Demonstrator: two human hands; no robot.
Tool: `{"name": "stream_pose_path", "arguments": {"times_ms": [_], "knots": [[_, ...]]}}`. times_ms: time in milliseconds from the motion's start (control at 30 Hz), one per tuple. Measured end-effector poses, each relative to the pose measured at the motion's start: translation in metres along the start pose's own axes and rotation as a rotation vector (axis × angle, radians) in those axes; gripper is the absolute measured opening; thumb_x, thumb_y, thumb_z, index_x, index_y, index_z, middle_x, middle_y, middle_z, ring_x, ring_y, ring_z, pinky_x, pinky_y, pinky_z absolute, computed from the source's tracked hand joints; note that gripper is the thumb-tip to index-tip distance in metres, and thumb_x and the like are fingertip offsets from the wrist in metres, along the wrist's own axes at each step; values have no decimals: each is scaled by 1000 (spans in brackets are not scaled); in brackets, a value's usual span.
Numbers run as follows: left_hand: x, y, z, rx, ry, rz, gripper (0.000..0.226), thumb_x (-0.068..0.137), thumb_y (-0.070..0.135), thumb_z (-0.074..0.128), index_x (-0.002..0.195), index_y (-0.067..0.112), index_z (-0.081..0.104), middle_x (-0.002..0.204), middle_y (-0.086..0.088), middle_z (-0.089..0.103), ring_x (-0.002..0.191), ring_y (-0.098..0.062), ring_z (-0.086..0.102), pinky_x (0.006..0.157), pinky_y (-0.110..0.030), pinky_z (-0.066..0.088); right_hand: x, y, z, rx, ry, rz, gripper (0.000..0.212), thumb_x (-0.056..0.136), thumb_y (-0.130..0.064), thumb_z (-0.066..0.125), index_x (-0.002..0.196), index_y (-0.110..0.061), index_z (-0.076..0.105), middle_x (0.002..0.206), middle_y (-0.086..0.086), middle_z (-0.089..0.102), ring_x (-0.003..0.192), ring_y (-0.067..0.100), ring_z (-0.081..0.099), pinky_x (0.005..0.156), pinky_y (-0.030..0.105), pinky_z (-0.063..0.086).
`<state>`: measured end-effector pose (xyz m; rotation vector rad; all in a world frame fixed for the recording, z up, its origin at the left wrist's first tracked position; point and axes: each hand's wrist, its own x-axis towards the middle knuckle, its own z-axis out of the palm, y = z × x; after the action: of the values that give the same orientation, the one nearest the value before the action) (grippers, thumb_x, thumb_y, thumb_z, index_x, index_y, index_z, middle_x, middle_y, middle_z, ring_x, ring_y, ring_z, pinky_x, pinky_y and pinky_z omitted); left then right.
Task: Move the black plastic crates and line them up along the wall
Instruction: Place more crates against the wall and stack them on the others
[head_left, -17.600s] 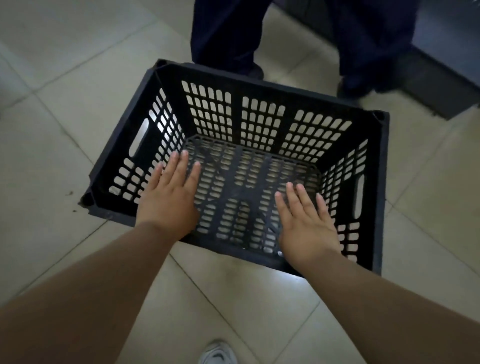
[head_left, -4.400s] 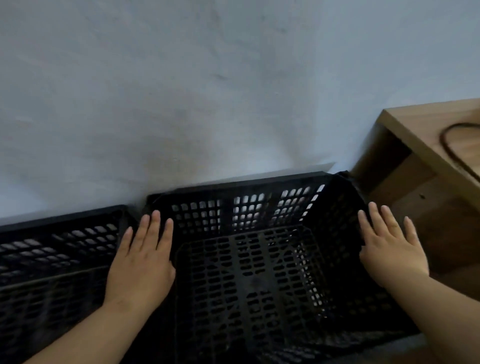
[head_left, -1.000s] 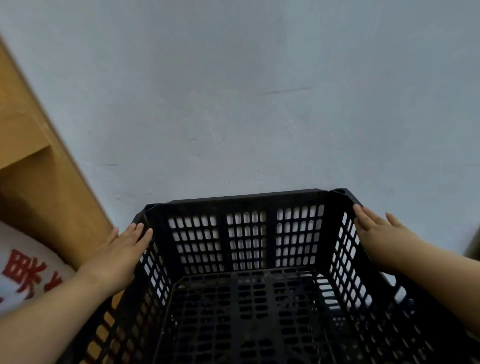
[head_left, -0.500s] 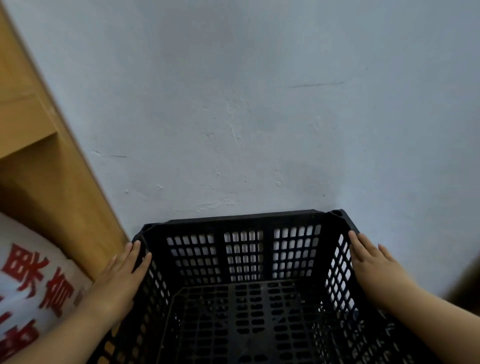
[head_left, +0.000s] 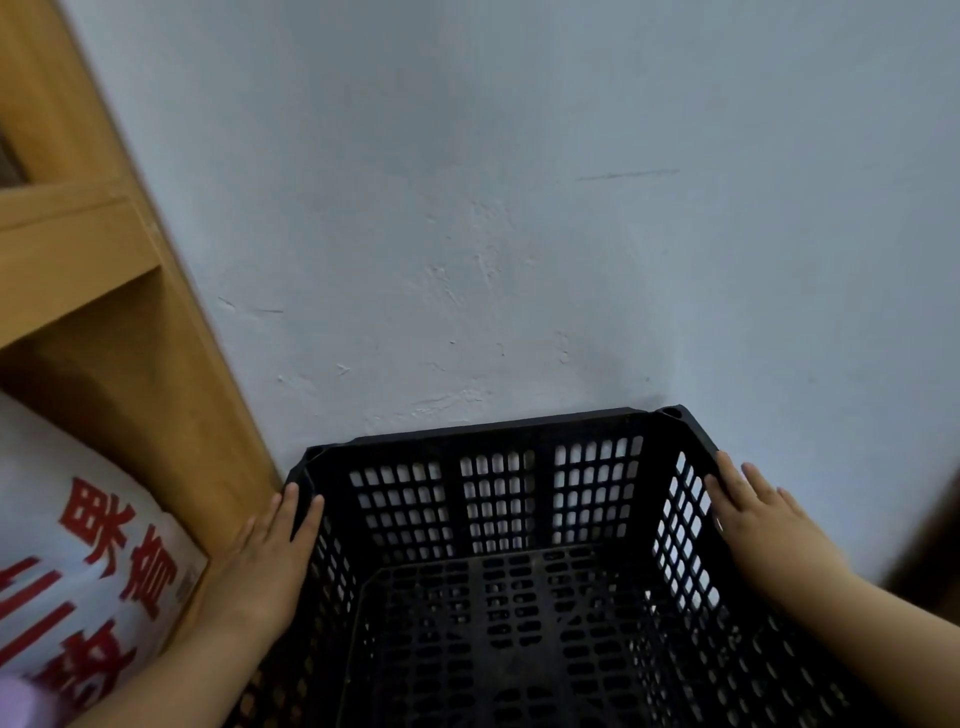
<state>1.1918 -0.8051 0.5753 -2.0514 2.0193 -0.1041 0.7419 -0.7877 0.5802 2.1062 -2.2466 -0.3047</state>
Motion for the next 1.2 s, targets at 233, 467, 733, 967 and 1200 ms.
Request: {"name": "stream_pose_path", "arguments": {"times_ms": [233,467,733,967,1200], "knots": [[0,-7,7,-28,12,10,103,82,-4,56,142,15,-26,151,-15,-30,144,-25,-14,118,-33,-1,-4,-3,3,64,-27,22,61,97,-9,29,149,-8,-3,156,16,-21,146,31,-6,119,40,11],[0,-7,7,-11,2,13,100,83,-4,54,143,14,-23,153,-16,-26,144,-27,-14,118,-35,2,-10,-5,4,89,0,35,61,97,-8,29,150,-7,-2,156,16,-20,146,31,-6,120,40,11],[2,-6,5,-29,-19,37,93,84,-9,46,144,12,-22,152,-19,-26,144,-30,-15,119,-36,2,-11,-7,5,100,17,40,66,96,-8,34,149,-9,-4,156,13,-22,146,30,-8,120,43,7],[1,-5,6,-18,-6,26,91,86,-6,46,145,13,-20,153,-18,-26,144,-29,-15,119,-35,3,-10,-5,9,98,9,32,77,93,-13,48,149,-8,-5,155,14,-23,146,32,-8,120,42,8],[-3,0,-2,-30,-25,11,91,88,-2,47,145,14,-22,152,-16,-28,144,-28,-15,117,-35,6,-7,-5,10,73,4,34,69,95,-9,39,150,-8,-4,155,15,-23,146,34,-8,120,43,10]]}}
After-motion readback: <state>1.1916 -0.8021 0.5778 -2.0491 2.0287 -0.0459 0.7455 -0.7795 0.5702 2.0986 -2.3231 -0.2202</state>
